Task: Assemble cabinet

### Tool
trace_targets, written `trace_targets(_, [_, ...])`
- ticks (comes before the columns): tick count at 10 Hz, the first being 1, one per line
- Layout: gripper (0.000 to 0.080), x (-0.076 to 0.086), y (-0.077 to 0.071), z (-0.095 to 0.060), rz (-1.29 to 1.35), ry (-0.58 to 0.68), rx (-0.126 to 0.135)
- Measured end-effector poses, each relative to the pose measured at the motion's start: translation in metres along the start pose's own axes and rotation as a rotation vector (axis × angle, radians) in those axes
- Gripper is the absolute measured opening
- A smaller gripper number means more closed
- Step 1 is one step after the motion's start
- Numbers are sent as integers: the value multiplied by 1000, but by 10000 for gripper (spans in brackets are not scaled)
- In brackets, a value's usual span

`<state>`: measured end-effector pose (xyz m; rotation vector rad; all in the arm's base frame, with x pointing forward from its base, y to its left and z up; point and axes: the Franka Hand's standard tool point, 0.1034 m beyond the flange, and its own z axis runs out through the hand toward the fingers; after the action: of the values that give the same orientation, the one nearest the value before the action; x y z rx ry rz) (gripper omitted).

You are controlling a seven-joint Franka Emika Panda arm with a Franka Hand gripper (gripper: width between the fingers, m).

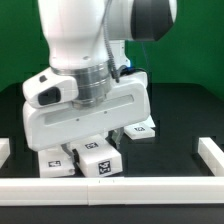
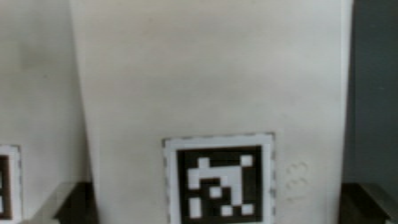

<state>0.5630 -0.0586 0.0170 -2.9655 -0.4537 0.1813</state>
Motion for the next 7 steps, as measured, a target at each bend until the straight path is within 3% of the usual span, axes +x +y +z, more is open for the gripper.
trace_targets(5, [559,-1,-1,-3,12,-8,10])
trace_targets(6, [721,-5,-6,-15,16,-27,31])
trace_targets(7, [784,-8,-12,-30,23,-43,55])
